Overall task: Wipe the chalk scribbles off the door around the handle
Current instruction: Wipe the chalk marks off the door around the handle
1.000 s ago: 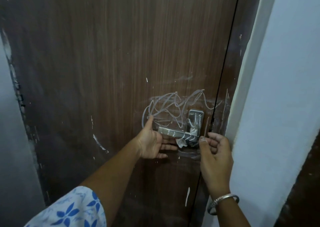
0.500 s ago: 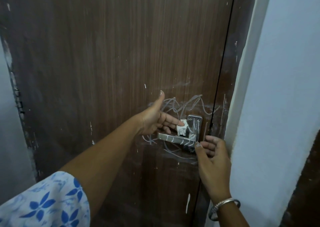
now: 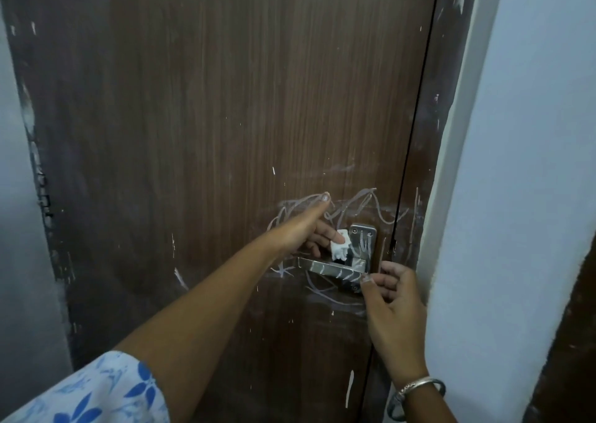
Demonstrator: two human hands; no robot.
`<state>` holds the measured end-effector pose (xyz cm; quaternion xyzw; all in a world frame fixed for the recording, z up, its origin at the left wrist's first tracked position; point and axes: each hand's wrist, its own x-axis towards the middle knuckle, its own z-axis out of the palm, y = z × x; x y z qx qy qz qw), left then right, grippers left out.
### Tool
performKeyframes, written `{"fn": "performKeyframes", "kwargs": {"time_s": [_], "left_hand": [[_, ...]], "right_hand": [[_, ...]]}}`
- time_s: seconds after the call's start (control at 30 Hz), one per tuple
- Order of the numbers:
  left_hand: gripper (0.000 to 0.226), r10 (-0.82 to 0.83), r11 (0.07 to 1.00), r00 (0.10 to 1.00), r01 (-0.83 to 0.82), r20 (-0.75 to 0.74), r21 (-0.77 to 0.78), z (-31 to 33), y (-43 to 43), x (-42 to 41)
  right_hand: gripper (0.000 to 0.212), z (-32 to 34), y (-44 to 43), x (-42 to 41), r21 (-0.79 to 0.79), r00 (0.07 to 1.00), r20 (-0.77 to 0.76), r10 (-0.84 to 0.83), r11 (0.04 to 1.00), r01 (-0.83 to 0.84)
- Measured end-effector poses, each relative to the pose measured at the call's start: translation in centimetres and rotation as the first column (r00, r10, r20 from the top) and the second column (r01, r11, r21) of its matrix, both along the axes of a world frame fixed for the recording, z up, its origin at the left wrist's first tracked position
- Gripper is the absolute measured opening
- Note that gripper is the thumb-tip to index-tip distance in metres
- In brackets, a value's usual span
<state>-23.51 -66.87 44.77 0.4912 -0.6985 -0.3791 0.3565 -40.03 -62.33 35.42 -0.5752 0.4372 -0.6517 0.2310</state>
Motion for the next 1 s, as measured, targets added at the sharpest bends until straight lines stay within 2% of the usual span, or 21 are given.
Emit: {"fn": "performKeyframes", "kwargs": {"time_s": [0.17,0.3,0.4,0.5,0.63,0.73,0.83,0.93,1.0], "left_hand": [[0.083,0.047,0.996,0.997,-0.051,-0.056,-0.068,1.2,0.6,-0.3],[0.085,0.042,0.996,0.991,-0.052,-0.125,-0.071,1.2,1.0,0.1],[0.087,0.038,0.995,0.985,-0.053,-0.168,-0.084,1.4,1.1,0.4],[0.086,-0.021,0.996,0.982,0.005,-0.186,-0.088,1.6,1.4,-0.1],[0.083,-0.069,0.993,0.989,0.055,-0.133,-0.104,1.8,2.0,-0.7],[0.079,-0.09,0.977,0.987,0.062,-0.133,-0.204,1.4,2.5,-0.5],[0.072,0.013,0.961,0.982,-0.065,-0.188,-0.27,0.7,2.8,0.2],[0.066,0.084,0.956,0.986,-0.121,-0.147,-0.268,-0.7,2.8,1.3],[0.059,0.126,0.955,0.983,-0.156,-0.131,-0.254,-1.8,2.8,1.7]], "right_hand": [[0.027,0.4,0.0,-0.1,-0.006,0.999,-0.044,-0.029,1.0,0.029],[0.028,1.6,-0.1,0.3,-0.048,0.979,-0.188,-0.076,0.997,0.068],[0.046,3.6,-0.5,0.7,-0.159,0.908,-0.361,-0.213,0.973,0.165],[0.058,5.8,-1.3,1.1,-0.232,0.867,-0.44,-0.234,0.962,0.142],[0.036,7.2,-1.9,1.8,-0.288,0.88,-0.401,-0.254,0.947,0.142],[0.025,6.7,-1.9,1.9,-0.356,0.871,-0.344,-0.352,0.907,0.226],[0.022,5.6,-2.0,1.1,-0.372,0.836,-0.285,-0.469,0.858,0.354],[0.021,5.0,-2.3,0.7,-0.417,0.795,-0.361,-0.488,0.847,0.331],[0.019,4.9,-2.5,1.2,-0.494,0.722,-0.472,-0.506,0.83,0.259]]}}
